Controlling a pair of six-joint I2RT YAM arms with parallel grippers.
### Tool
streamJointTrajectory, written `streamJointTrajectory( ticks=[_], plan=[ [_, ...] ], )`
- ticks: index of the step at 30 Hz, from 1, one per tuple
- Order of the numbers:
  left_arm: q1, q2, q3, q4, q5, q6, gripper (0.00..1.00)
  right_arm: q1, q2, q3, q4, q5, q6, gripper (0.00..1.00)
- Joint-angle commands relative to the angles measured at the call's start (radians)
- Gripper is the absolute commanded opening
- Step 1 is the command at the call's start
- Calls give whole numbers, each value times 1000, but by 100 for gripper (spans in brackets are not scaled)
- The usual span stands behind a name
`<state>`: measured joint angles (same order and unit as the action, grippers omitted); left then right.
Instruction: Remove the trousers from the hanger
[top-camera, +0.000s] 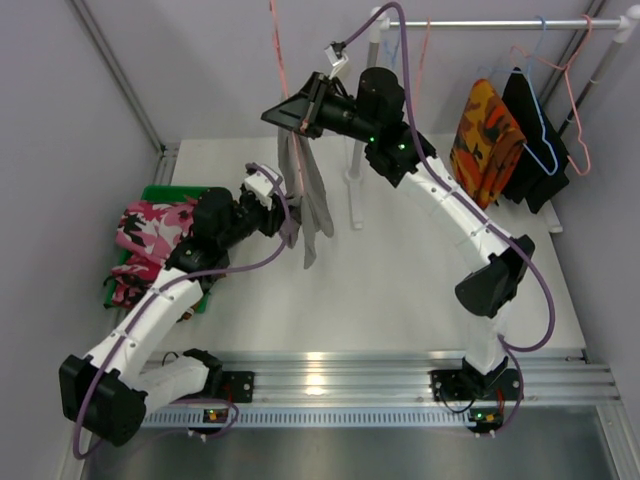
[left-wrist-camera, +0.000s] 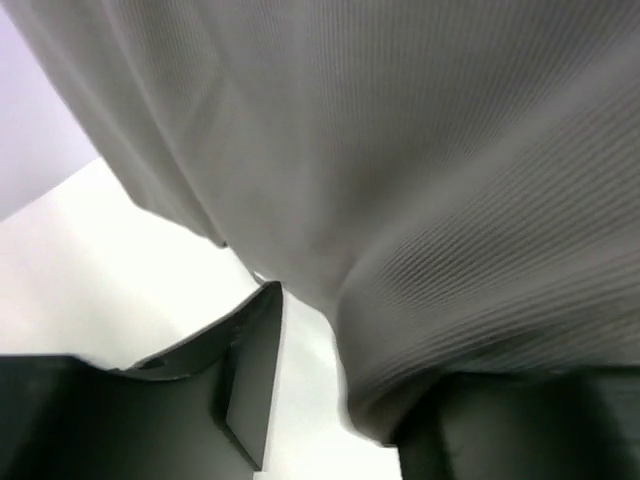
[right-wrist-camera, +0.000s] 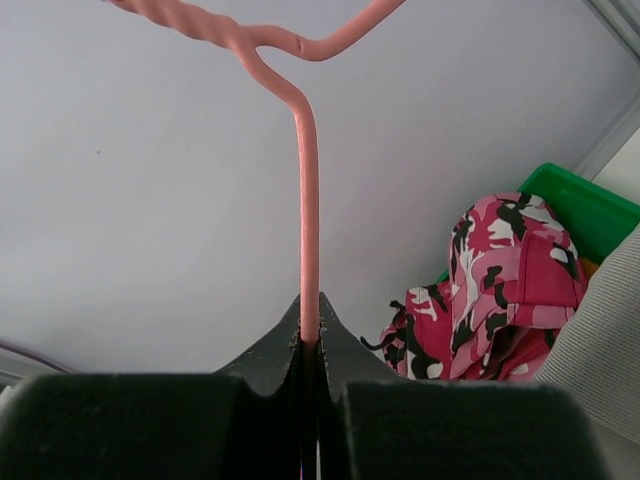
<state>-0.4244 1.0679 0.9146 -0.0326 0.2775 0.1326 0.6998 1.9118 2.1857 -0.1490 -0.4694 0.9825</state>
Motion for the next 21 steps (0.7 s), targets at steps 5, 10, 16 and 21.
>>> streamJointTrajectory(
  ticks=[5, 10, 16, 21],
  plan=[
    [1, -20, 56, 63, -54, 7, 0, 17, -112, -17, 129, -28, -11, 0],
    [3, -78, 134, -9, -78, -24, 0, -26, -142, -76, 86, -26, -54, 0],
    [4, -135, 335, -150, -148, -161, 0, -100, -169, -225, 74, -34, -76, 0],
    [4, -122, 504, -219, -184, -280, 0, -99, -169, -294, 74, -41, -88, 0]
  ],
)
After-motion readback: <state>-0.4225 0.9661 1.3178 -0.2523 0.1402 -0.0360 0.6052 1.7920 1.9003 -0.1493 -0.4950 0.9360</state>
